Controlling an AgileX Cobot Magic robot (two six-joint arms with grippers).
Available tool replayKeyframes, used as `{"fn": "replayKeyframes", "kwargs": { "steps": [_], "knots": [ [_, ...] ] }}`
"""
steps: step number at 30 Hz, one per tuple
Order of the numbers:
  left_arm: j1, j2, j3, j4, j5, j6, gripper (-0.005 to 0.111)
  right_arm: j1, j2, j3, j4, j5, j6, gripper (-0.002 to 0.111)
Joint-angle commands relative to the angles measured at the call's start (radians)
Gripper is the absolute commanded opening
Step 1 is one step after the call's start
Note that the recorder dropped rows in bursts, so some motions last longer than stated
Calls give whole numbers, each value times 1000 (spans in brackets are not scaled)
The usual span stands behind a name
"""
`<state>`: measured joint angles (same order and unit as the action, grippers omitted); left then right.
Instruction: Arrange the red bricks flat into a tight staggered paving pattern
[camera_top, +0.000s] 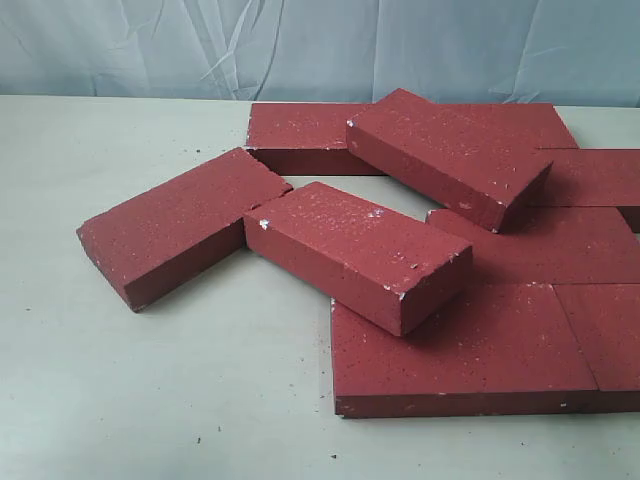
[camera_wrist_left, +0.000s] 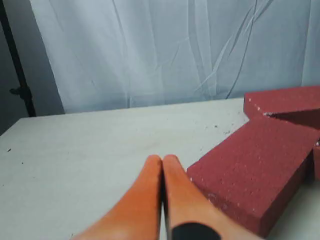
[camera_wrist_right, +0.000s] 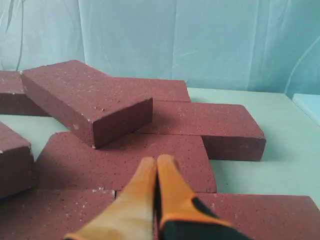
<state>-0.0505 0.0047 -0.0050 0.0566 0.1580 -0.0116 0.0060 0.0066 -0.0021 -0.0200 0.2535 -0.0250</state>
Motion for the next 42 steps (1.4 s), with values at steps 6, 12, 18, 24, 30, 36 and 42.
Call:
{"fn": "replayKeyframes", "kwargs": {
  "steps": [6,12,18,24,30,36,42],
  "knots": [
    [0,-5,5,-356,-234,-13,0,-5,-7,2,344,-355,4,-1],
    [0,-5,5,-372,-439,-67,0,-5,11,-51,344,-421,4,-1],
    [0,81,-99,-381,-518,-67,0,-5,194,-197,340,-519,33,-1],
    [0,273,-270,-377,-562,-116,0,-5,377,-366,332,-519,33,-1],
    [0,529,-478,-240,-498,-111,0,-5,560,-515,300,-482,33,-1],
    [-2,761,-628,17,-305,-113,0,-5,699,-615,173,-422,33,-1],
    [-54,936,-693,106,-184,-113,0,-5,832,-714,86,-274,25,-1]
  ]
}}
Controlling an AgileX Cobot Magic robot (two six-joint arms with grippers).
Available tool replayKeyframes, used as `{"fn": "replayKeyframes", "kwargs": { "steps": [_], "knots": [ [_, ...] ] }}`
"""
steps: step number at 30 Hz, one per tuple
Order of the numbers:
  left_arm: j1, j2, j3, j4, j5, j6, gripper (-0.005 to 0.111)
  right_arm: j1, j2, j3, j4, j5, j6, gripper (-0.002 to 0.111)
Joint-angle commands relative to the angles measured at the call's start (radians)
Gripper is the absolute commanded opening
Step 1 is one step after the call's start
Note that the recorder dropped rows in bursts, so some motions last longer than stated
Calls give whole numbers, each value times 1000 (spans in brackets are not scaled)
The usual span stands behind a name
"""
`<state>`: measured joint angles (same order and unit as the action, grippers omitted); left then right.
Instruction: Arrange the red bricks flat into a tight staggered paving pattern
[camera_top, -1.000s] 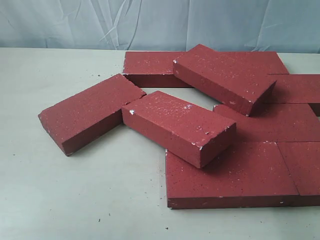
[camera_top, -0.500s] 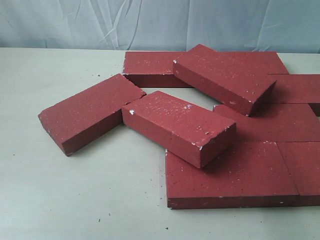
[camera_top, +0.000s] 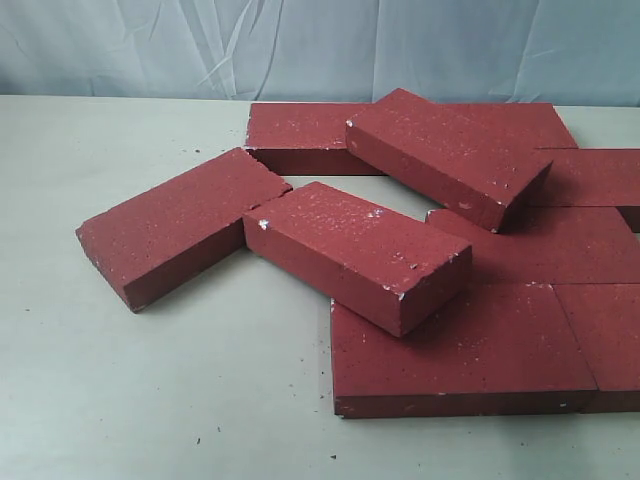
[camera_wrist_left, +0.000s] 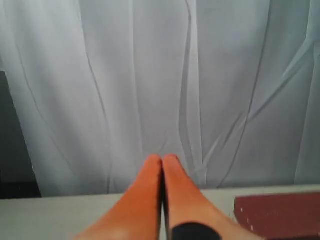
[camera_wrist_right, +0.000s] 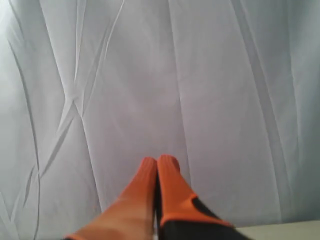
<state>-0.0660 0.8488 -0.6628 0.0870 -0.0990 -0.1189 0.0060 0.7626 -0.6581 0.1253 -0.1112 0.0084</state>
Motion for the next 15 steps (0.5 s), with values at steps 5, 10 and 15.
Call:
{"fn": "replayKeyframes", "kwargs": {
  "steps": [5,10,15],
  "knots": [
    [-118,210,-105,139,250,-1,0,-4,198,-160,-138,328,-40,-1],
    [-198,332,-188,156,453,33,0,28,330,-259,-125,583,-152,-1],
    [-256,459,-245,90,590,137,0,140,458,-339,-132,817,-255,-1]
  ]
}}
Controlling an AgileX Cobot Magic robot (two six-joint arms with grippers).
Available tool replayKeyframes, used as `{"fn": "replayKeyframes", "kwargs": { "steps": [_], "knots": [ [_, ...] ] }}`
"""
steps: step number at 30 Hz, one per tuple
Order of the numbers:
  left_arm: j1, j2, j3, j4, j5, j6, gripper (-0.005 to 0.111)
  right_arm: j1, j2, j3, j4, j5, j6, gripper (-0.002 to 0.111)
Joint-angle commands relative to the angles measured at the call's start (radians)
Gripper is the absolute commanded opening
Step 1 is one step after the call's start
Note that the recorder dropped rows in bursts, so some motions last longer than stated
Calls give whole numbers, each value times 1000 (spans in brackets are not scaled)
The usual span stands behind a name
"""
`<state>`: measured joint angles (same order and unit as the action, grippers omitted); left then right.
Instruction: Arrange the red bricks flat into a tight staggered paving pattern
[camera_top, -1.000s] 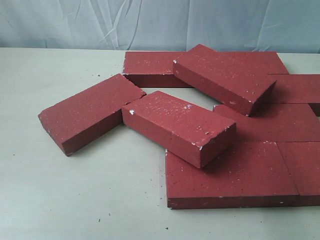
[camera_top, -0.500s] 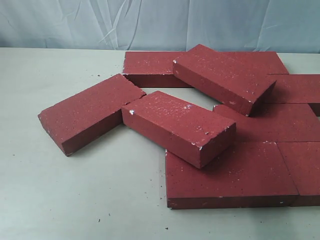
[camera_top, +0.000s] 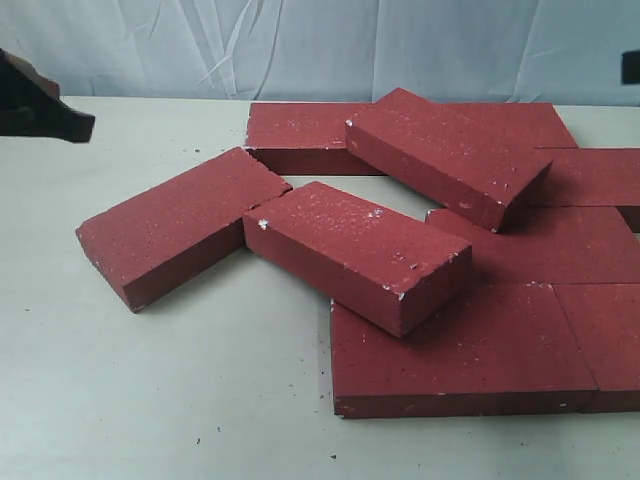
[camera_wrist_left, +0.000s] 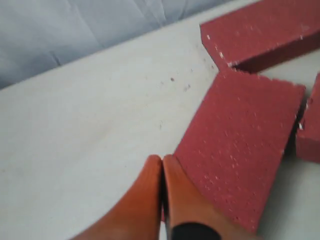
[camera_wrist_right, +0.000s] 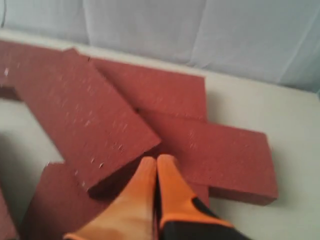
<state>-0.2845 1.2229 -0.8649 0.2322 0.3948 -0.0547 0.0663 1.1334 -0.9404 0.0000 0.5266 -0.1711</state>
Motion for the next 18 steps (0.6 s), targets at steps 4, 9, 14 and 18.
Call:
{"fn": "replayKeyframes", "kwargs": {
  "steps": [4,9,14,18],
  "knots": [
    [-50,181,-82,-225,158,233,0,148,201,-92,-13,314,-107,-1],
    [-50,282,-114,-397,163,359,0,191,317,-104,12,318,-141,-1],
    [-50,378,-147,-525,107,417,0,225,371,-195,135,374,-188,-1],
    [-50,455,-168,-629,91,529,0,225,373,-225,257,420,-208,-1]
  ]
}}
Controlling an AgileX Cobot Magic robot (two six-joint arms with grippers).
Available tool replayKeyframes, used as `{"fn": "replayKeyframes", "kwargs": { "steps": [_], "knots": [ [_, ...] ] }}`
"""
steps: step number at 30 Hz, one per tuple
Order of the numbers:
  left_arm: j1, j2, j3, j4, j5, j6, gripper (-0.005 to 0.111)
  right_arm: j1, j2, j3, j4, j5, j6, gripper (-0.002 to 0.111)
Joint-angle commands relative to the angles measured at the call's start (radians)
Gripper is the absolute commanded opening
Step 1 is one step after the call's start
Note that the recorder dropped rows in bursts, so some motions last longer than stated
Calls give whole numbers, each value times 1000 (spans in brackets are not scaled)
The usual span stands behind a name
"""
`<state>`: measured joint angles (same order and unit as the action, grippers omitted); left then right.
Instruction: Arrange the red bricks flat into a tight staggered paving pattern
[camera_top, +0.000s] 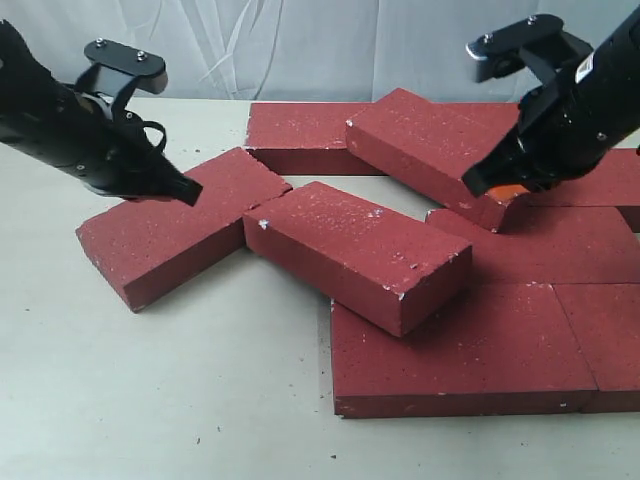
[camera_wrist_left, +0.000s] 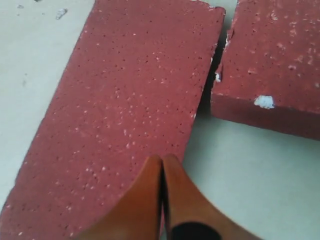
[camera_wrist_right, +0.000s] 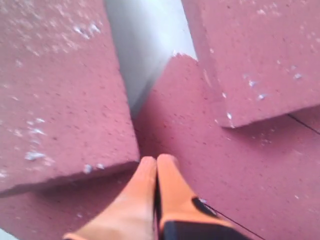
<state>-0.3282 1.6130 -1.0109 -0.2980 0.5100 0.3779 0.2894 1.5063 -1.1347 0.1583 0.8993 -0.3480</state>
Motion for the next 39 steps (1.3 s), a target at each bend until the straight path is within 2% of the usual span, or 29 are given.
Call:
{"fn": "replayKeyframes", "kwargs": {
  "steps": [1,3,6,9,12,13,17,25,34,39],
  "knots": [
    [-7,85,-24,-112,-26,128,0,2,0,-25,101,81,-44,-1],
    [-7,124,-31,-123,-37,157,0,2,0,1,101,139,-43,-1],
    [-7,168,-31,-187,-88,234,0,2,0,46,95,124,-85,-1],
    [-11,202,-47,-340,-189,411,0,2,5,112,45,72,-144,-1],
    [-24,202,-78,-411,-177,475,0,2,27,166,43,23,-188,-1],
    [-40,202,-99,-411,-157,498,0,2,51,173,60,29,-258,-1],
    [-70,243,-140,-386,-125,498,0,2,105,173,148,20,-363,-1],
    [-76,369,-208,-401,-115,498,0,2,128,173,183,3,-383,-1],
    [-101,346,-216,-398,-86,498,0,2,123,171,185,-52,-408,-1],
    [-101,287,-216,-377,-20,498,0,2,104,142,198,-42,-408,-1]
  ]
}}
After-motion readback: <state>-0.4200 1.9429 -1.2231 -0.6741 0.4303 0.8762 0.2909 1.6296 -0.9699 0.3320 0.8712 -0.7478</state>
